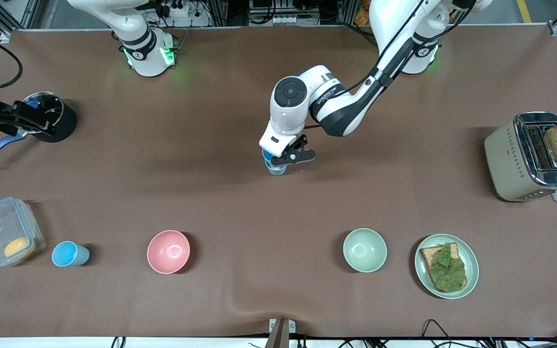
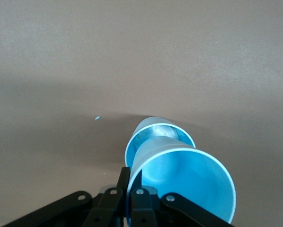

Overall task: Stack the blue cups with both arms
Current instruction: 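Lower the left gripper's cup into the centered cup while the right gripper withdraws, then open the left gripper and lift it off the stacked cups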

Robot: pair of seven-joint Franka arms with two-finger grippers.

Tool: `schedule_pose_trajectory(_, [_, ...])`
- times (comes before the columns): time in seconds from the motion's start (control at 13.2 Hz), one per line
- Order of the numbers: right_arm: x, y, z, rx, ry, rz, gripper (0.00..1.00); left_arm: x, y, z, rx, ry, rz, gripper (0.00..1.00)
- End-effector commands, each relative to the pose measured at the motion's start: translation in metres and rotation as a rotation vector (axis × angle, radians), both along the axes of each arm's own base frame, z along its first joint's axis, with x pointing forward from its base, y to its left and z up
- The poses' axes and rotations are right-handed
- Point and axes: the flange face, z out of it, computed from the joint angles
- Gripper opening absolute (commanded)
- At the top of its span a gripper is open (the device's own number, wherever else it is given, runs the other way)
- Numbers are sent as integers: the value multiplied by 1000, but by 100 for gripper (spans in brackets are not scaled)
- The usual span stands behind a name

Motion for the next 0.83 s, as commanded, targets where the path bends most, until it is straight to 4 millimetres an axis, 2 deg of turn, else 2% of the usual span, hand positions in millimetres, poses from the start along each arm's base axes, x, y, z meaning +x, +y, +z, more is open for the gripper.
schedule_pose_trajectory(0.0, [3,-20,6,-13,-3,-14,100,7,0,-6,2,-22,20,50])
schedule_pose_trajectory(0.08, [3,-20,4,-15,1,-14,100,12,3,0,-2,-33,27,100])
schedule_pose_trajectory(0.23, [3,-14,4,-21,1,-9,100,32,18,27,-23,-73,46,100])
schedule_pose_trajectory(0.3, [3,-13,4,-19,1,-9,100,49,37,51,-23,-114,66,100])
schedule_pose_trajectory(0.38, [3,-13,4,-19,1,-11,100,65,59,88,-25,-176,77,100])
schedule_pose_trajectory(0.45, [4,-13,3,-19,4,-9,100,89,96,120,-25,-216,125,100])
schedule_pose_trajectory(0.53, [3,-15,5,-19,0,-11,100,104,128,148,-13,-243,142,100])
schedule_pose_trajectory(0.68, [3,-21,5,-19,-1,-15,100,121,188,194,32,-269,96,100])
schedule_pose_trajectory(0.75, [3,-23,5,-21,-1,-17,100,121,212,214,65,-263,80,100])
